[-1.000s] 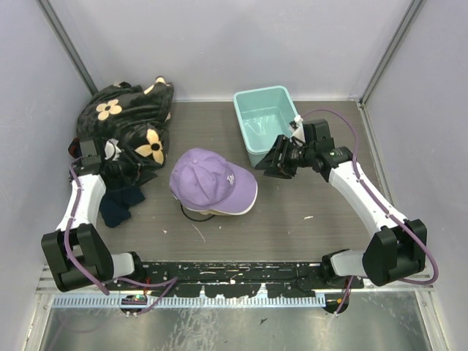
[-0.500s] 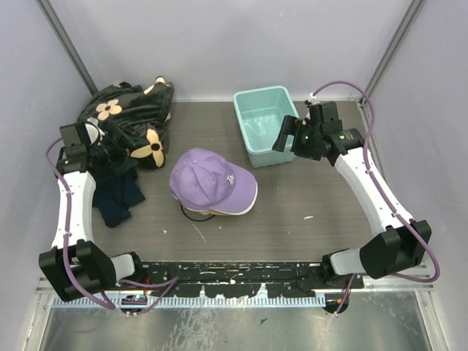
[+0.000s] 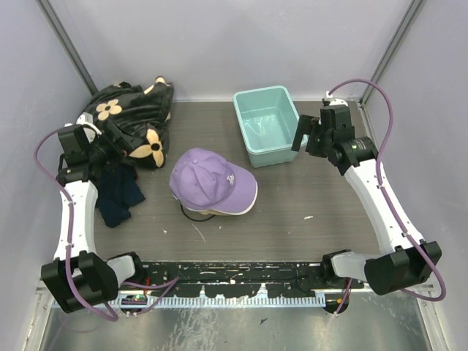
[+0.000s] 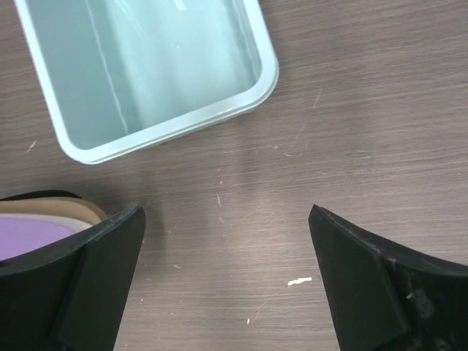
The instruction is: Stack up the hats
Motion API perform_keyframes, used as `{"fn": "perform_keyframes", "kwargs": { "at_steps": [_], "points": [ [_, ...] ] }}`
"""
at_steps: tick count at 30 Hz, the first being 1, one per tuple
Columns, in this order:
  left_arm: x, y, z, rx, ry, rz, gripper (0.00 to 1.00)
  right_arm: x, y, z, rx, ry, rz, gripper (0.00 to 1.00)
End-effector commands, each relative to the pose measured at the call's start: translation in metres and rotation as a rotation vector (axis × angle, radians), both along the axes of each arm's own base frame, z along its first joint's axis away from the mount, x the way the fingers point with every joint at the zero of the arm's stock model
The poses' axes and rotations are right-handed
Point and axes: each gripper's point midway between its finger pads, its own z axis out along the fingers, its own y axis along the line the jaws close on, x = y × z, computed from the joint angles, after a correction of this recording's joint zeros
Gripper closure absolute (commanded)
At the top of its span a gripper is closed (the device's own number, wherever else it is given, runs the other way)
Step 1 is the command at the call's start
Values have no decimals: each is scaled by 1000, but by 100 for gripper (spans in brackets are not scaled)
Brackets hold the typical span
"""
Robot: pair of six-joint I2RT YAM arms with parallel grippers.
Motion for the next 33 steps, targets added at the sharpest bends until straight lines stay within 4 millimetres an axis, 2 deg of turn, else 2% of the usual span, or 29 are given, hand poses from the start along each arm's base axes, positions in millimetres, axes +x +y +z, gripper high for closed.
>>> {"fn": "perform_keyframes", "kwargs": {
  "at_steps": [1, 5, 7, 11, 14, 17, 19, 21, 23, 25, 27, 28, 31, 33],
  "points": [
    [5, 19, 0, 193, -129, 20, 2, 2, 14, 16, 59, -73, 62, 0],
    [1, 31, -35, 282, -163, 59, 2, -2, 20, 10, 82, -67, 90, 0],
    [-6, 38, -64, 352, -153, 80, 2, -3, 22, 8, 90, -62, 101, 0],
    [-4, 30, -91, 444, -284, 35, 2, -4, 25, 6, 104, -56, 116, 0],
    [-1, 39, -121, 479, -264, 90, 2, -5, 28, 2, 113, -46, 125, 0],
    [9, 27, -126, 487, -390, 45, 2, -6, 28, -4, 113, -33, 126, 0],
    [13, 24, -139, 525, -430, 16, 2, -8, 25, -11, 100, -26, 117, 0],
    [14, 20, -143, 528, -487, 4, 2, -7, 15, -22, 64, -24, 73, 0],
    [7, 5, -154, 577, -541, -47, 2, -1, -10, -33, -17, -48, -51, 0],
    [13, -3, -154, 598, -555, -76, 2, 4, -34, -42, -106, -86, -150, 0],
    [21, 1, -155, 588, -537, -51, 2, 10, -50, -53, -213, -136, -159, 0],
    [24, 1, -158, 583, -510, -60, 2, 8, -58, -72, -288, -134, -133, 0],
    [36, -7, -168, 564, -407, -161, 2, 10, -70, -103, -435, -161, -69, 0],
    [41, -12, -168, 576, -404, -178, 2, 14, -79, -116, -416, -205, -109, 0]
  ]
}}
